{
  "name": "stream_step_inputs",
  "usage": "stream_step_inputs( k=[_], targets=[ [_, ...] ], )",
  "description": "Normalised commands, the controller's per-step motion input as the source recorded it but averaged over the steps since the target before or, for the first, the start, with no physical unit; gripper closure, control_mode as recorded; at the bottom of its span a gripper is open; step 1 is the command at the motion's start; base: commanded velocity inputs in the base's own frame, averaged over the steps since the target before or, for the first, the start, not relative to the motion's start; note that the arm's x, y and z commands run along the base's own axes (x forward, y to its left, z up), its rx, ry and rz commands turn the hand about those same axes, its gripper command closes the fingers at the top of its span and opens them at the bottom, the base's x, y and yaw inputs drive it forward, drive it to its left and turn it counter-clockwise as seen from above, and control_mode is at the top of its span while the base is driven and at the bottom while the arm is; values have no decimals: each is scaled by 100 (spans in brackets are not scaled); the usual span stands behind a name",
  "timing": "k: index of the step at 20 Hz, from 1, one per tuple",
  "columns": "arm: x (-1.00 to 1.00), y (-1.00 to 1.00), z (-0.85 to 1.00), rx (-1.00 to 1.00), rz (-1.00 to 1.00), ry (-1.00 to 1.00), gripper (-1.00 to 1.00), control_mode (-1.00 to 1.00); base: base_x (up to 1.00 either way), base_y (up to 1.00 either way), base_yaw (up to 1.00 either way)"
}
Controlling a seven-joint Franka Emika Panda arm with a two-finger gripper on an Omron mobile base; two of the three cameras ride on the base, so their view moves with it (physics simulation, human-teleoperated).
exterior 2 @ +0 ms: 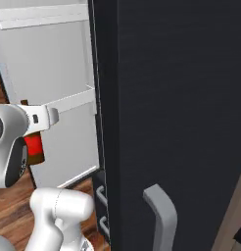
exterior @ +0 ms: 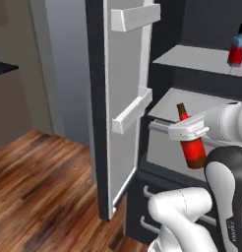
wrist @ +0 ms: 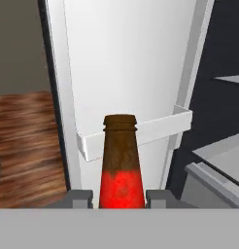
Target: Place the liquor and beer on the top shelf of the fridge to keep them out of children's reach, and place the orange on lower shelves for easy access.
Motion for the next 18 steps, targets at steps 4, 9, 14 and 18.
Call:
stream_step_inputs(
  k=[4, 9, 14, 18],
  targets=[
    [0, 0, 0, 0, 0, 0, 100, 100, 23, 0, -52],
    [0, 0, 0, 0, 0, 0, 100, 100, 35, 9, -57],
    [0, 0, 0, 0, 0, 0, 100, 100, 36, 15, -58],
    [0, 0, 0, 0, 0, 0, 100, 100, 35, 21, -56]
  ],
)
